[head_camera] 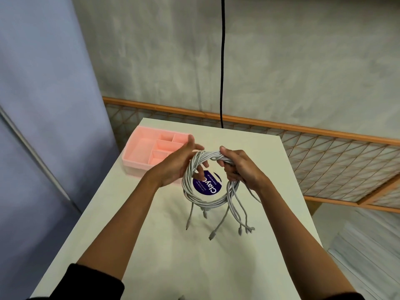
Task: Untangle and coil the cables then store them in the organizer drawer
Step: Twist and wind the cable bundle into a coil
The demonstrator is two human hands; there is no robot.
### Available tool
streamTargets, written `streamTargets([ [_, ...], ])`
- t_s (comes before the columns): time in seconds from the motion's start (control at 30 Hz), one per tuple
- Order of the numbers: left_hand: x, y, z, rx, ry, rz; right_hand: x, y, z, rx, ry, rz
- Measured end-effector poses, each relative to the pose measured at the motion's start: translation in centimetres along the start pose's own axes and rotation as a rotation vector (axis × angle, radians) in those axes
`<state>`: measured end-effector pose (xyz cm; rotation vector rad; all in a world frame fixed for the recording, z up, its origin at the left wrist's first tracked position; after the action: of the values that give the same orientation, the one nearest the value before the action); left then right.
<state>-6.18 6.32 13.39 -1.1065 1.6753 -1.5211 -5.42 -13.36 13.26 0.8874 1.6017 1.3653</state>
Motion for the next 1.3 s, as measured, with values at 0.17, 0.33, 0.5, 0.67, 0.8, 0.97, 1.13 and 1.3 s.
streamTargets([
  [0.17, 1.7, -0.6, 1.0, 0.046, -0.148, 0.501, -0.1, -0.6, 0.2, -0.019, 0.037, -0.038],
  [0.33, 1.1, -1.0, 1.1, -0.188, -0.047, 0.465, 0.3, -1.9, 0.1, -0.115, -0.064, -0.115],
  [0.5, 1.2, 0.0, 1.1, -0.182, -0.077, 0.335, 0.7, -2.7, 0.6, -0.275, -0.282, -0.386],
  [0.67, 1.4, 0.1, 1.3, -0.162, -0.143, 0.292, 2.4, -5.2, 0.4, -0.472, -0.347, -0.738],
  [0.8, 1.7, -0.2, 1.0, -0.077, -0.135, 0.379, 2.5, -5.0, 0.3, -0.337, -0.347, -0.555],
  [0.97, 1.5, -0.2, 0.4, 0.039, -0.134, 0.477, 2.3, -3.0, 0.2, -0.239, -0.27, -0.304],
  [1.13, 1.4, -0.1, 0.5, 0.159, -0.155, 0.726, 1.7, -2.3, 0.3, -0.08, -0.115, -0.107],
  [1.3, 1.2, -0.4, 0.9, 0.12, -0.22, 0.728, 2.0, -2.8, 0.0, -0.388, -0.311, -0.444],
])
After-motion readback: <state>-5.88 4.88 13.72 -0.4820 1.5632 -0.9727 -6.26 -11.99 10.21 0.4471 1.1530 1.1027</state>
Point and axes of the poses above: each hand's wrist, its own z-axis towards the middle knuckle, its own x-axis out of the palm, y = z × x, the point moved 1 cm from there along z, towards the middle knuckle, and after that the axes turned 1 degree about -z, right-handed, at the moved point
